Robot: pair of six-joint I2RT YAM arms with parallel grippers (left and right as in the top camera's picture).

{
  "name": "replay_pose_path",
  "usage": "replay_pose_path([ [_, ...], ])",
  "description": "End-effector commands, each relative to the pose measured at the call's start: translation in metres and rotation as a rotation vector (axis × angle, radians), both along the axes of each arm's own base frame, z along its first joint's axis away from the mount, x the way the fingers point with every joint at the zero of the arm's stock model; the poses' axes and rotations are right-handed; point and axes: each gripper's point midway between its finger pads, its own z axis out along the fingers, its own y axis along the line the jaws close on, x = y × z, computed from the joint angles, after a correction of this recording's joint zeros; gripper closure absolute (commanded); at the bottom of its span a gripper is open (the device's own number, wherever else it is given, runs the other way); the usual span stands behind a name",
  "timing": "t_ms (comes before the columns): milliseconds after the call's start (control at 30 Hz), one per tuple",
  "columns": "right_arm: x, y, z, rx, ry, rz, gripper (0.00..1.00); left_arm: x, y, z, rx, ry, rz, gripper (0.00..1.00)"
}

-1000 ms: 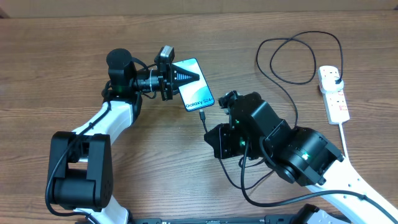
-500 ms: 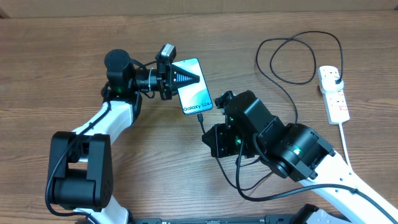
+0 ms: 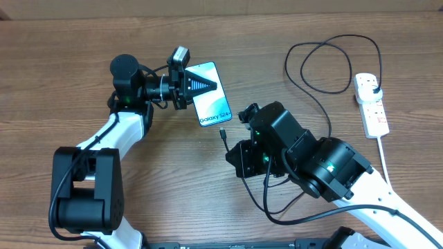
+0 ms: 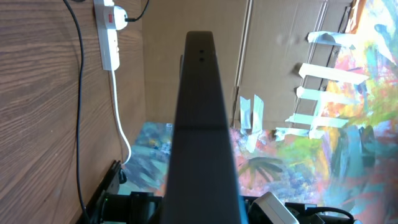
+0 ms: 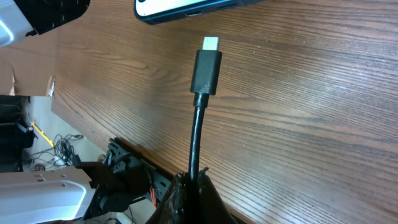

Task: Plug charger to phone and switch on socket
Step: 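Push the USB-C plug upward into the phone's port with the right gripper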

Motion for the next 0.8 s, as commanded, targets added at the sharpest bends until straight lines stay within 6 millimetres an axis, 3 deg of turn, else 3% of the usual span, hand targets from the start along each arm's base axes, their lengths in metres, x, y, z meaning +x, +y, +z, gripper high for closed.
replay_pose_path([
  [0,0.0001,0.0033,0.0044,0.018,-0.015,0.013,0.96,0.0025,-0.0003,0.0109,-0.003,-0.09,-0.001,0.96],
  [767,0.0074,0.006,0.0087,0.031,-0.05,0.0,0.96,0.0059,-0.0007,0.0104,-0.004,-0.003,0.019,0.96],
])
